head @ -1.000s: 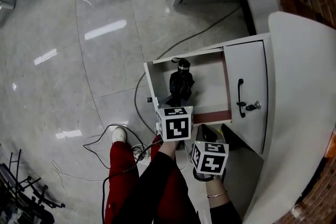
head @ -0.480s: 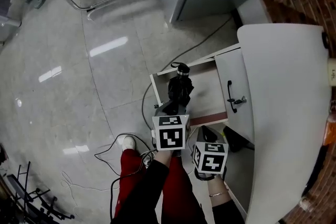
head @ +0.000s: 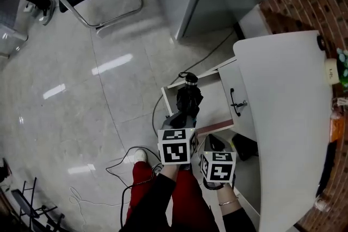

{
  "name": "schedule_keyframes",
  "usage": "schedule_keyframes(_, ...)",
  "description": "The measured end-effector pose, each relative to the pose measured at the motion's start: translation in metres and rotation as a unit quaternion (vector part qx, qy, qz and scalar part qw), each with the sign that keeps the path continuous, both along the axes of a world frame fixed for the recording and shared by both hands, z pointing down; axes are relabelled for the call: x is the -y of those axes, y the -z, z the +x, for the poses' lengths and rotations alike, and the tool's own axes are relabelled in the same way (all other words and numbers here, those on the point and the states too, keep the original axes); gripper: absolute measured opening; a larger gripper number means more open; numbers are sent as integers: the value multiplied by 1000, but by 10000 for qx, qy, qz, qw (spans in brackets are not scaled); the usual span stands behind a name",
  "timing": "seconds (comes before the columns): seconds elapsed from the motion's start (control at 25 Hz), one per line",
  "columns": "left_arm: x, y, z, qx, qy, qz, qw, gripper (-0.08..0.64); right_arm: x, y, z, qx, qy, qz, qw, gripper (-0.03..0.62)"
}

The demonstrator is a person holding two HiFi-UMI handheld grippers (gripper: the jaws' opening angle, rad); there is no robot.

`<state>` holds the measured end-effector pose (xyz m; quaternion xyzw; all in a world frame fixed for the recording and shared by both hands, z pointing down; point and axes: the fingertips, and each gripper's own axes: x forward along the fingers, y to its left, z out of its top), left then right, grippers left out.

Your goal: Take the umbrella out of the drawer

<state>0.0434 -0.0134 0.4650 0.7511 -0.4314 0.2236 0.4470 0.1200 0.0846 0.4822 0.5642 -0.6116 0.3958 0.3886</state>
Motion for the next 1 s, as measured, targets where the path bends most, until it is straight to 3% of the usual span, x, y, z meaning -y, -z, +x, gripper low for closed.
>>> schedule_keyframes(0.48,-3,83,-45,-72,-174,454,9988,9,13,74,-30,61,68,644,9979,-2)
schedule_keyframes(1.0,-20,156,-64,-335,-447,775,9954,8,2,129,-40,20,-112,1023,9947,-2)
